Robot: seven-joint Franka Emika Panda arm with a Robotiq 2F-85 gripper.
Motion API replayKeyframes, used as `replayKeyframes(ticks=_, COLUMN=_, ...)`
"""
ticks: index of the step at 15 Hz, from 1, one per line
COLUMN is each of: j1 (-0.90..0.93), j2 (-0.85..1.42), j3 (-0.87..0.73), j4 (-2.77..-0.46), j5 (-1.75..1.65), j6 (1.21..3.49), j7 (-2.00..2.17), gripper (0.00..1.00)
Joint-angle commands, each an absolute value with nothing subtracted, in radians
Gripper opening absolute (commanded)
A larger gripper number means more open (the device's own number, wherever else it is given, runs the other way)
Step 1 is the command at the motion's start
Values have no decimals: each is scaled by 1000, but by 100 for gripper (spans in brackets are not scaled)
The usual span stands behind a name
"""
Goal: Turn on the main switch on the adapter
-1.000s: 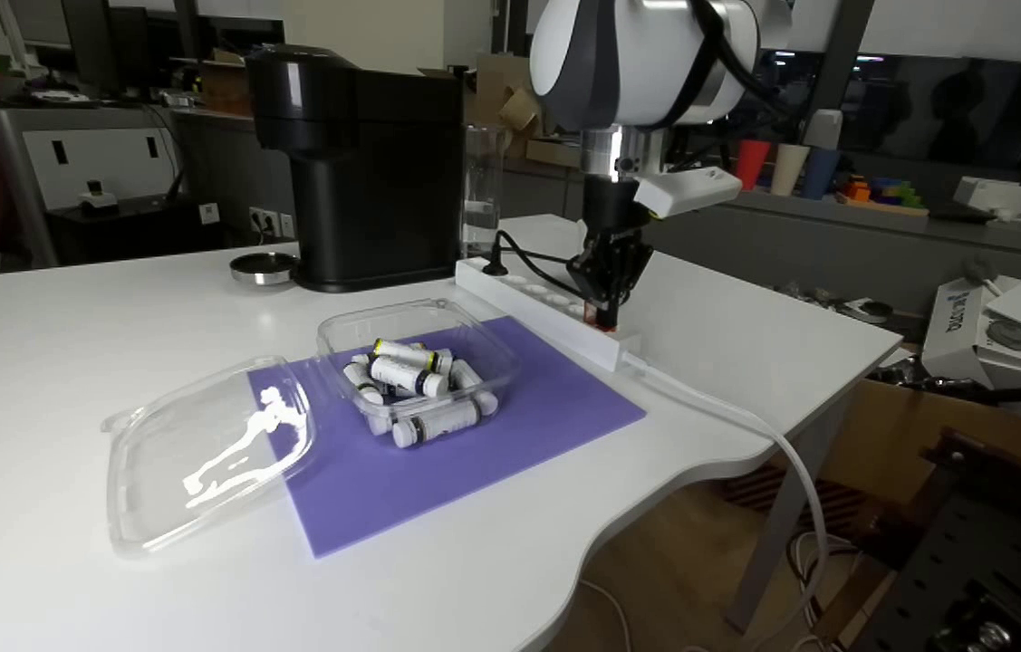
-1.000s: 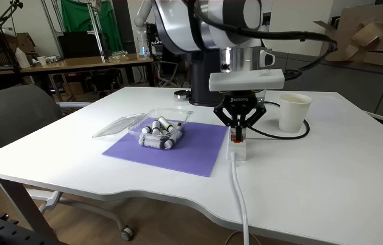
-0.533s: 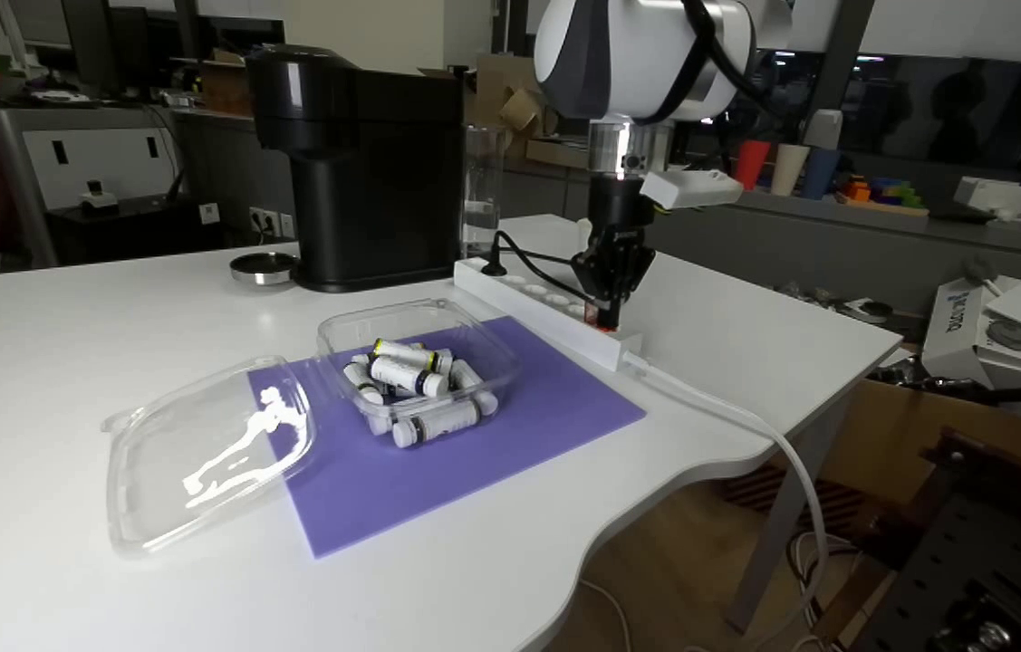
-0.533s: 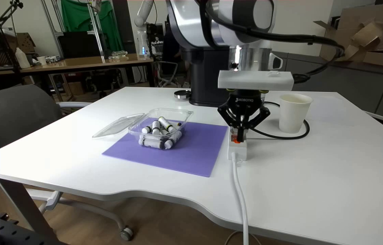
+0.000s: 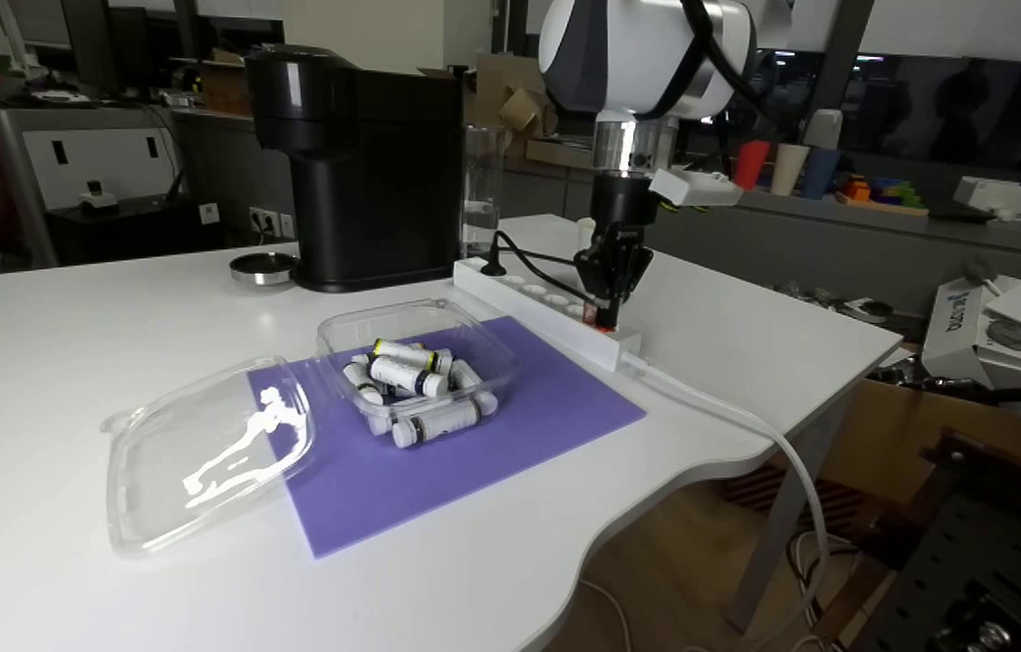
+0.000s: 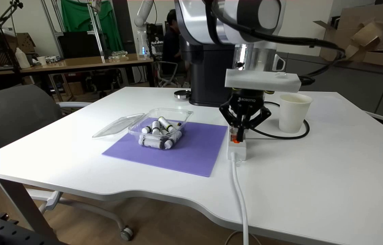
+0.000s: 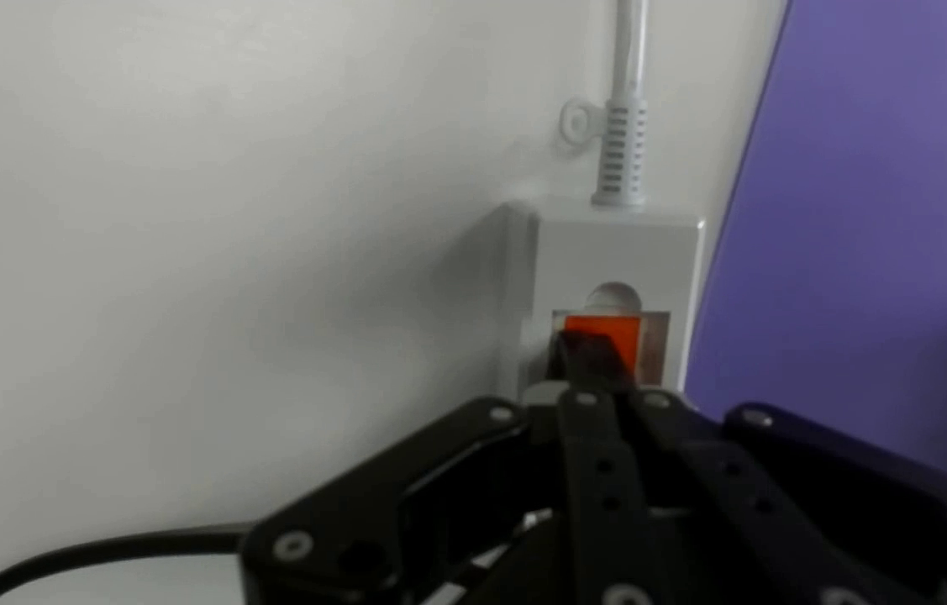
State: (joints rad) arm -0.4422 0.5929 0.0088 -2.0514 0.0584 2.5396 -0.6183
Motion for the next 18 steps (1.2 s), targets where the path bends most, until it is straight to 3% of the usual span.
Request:
replayKeyframes(ticks=1, j1=-418, j2=515, j3=7, j4=-2135, j5=46, j6=2594, j7=-647, gripper=0)
replayKeyframes(ticks=5, j1=-372, j2=415, j3=-4, j4=-2236, j5=5, j6=2667, j7=-675, gripper=0)
replayKeyframes(ticks=7, j1=-339, j2=357, j3=-21, j4=-2284, j5=-29, j6=2697, j7=-651, gripper=28)
replayKeyframes(ticks=18, j1=-213, j2=130, j3=-76, j4=-2377, j5=-93, j6=2606, j7=-492, gripper=99)
